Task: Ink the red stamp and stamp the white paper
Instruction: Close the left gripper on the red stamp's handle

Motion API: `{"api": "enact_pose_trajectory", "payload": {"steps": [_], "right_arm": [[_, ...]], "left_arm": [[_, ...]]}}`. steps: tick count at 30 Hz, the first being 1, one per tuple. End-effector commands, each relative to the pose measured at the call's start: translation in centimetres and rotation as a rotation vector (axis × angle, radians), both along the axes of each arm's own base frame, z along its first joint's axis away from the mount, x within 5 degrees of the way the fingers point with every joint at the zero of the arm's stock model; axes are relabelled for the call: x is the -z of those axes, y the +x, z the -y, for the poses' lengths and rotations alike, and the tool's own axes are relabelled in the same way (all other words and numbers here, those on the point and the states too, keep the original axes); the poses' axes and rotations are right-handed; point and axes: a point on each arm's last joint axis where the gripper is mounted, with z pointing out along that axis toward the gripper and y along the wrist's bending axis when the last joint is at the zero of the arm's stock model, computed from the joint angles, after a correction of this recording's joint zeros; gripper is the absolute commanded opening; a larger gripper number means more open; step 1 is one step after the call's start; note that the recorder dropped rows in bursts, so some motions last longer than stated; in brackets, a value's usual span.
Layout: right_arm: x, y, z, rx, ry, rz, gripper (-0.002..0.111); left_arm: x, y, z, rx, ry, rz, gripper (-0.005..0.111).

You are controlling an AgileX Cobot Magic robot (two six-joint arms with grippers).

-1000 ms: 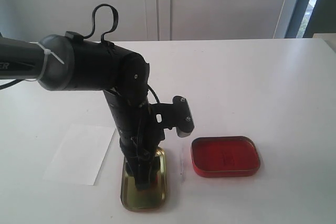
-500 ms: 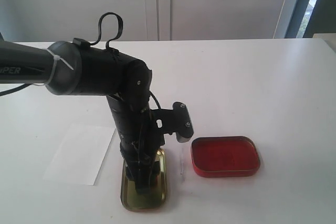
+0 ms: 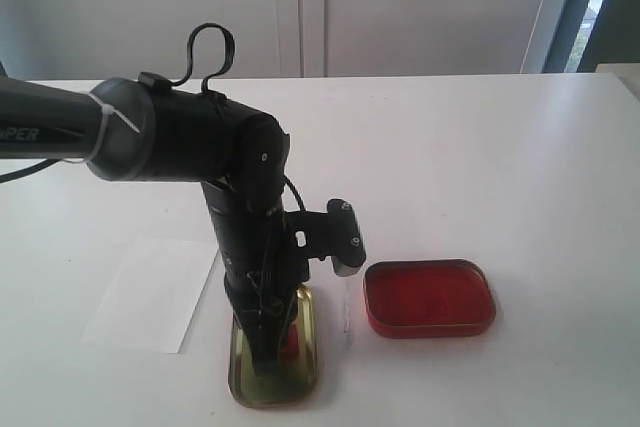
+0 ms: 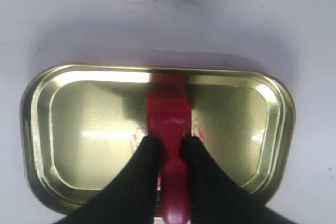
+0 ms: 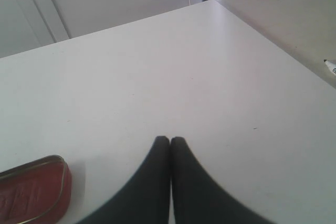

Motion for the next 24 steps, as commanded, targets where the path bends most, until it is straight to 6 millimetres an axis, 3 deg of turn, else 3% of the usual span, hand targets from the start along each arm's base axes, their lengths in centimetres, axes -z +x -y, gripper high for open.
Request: {"api": "enact_pose_trajectory", "payload": {"steps": [1, 19, 24], "right_arm": [[0.0, 0.0, 0.0, 0.005, -0.001, 0.007, 0.000], [0.0, 0.0, 0.0, 0.005, -0.001, 0.007, 0.000], [0.0, 0.0, 0.0, 0.005, -0.001, 0.007, 0.000]], "left_arm": [[0.2, -0.2, -0.4, 0.000, 0.027, -0.029, 0.003], [0.0, 0.0, -0.5, 0.018, 0.035, -0.005, 0.000], [-1.2, 0.3, -0.1, 0.027, 0.040, -0.005, 0.000]]}}
